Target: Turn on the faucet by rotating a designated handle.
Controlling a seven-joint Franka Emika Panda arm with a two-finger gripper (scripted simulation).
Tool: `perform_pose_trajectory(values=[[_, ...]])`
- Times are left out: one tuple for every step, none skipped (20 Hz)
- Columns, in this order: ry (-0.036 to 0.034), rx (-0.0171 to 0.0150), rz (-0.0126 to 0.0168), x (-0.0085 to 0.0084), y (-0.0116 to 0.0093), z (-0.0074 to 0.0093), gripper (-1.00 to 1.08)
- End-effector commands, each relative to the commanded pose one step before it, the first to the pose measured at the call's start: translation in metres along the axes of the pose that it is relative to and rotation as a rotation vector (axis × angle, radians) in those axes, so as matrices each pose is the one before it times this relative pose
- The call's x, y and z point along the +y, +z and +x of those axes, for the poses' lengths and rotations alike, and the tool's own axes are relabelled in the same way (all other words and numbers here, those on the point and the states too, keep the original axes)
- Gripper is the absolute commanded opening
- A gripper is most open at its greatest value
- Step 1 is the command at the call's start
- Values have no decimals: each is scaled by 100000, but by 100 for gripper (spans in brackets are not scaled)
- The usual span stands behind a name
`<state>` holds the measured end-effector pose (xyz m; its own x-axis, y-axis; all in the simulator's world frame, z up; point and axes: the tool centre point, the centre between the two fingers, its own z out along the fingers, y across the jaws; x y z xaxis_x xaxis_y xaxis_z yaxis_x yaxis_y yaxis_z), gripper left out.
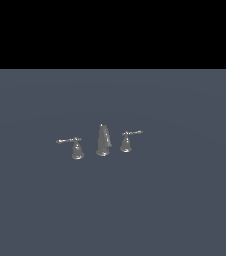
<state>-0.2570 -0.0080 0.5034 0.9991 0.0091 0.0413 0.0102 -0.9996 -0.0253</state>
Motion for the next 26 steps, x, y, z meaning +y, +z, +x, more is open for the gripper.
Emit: perform_pose_trajectory(values=[[0, 0, 0, 1, 0, 0, -100], [69, 0, -4, -5, 20, 13, -100], [183, -3, -5, -20, 61, 39, -100], [309, -4, -9, -33, 101, 64, -100], [436, -6, -13, -45, 142, 90, -100], [561, -8, -17, -58, 183, 116, -100], [683, -10, -20, -71, 224, 142, -100], [811, -12, -24, -83, 265, 168, -100], [936, -13, -28, -95, 305, 194, -100], [1058, -15, -31, -109, 346, 220, -100], [1181, -17, -35, -121, 386, 246, -100], [1304, -18, -39, -133, 426, 272, -100], [1423, -20, -42, -146, 465, 297, -100], [1546, -22, -46, -158, 505, 323, -100], [1664, -23, -49, -171, 544, 349, -100], [1782, -25, -53, -183, 583, 375, -100], [1893, -27, -56, -195, 620, 399, -100], [1992, -28, -58, -205, 652, 420, -100], [2079, -29, -60, -214, 681, 440, -100], [2156, -30, -62, -223, 707, 458, -100], [2227, -32, -64, -230, 731, 474, -100], [2292, -33, -65, -237, 752, 489, -100], [2352, -34, -66, -244, 772, 504, -100], [2408, -35, -67, -250, 791, 517, -100], [2441, -35, -67, -254, 803, 526, -100], [2456, -36, -67, -256, 808, 531, -100]])
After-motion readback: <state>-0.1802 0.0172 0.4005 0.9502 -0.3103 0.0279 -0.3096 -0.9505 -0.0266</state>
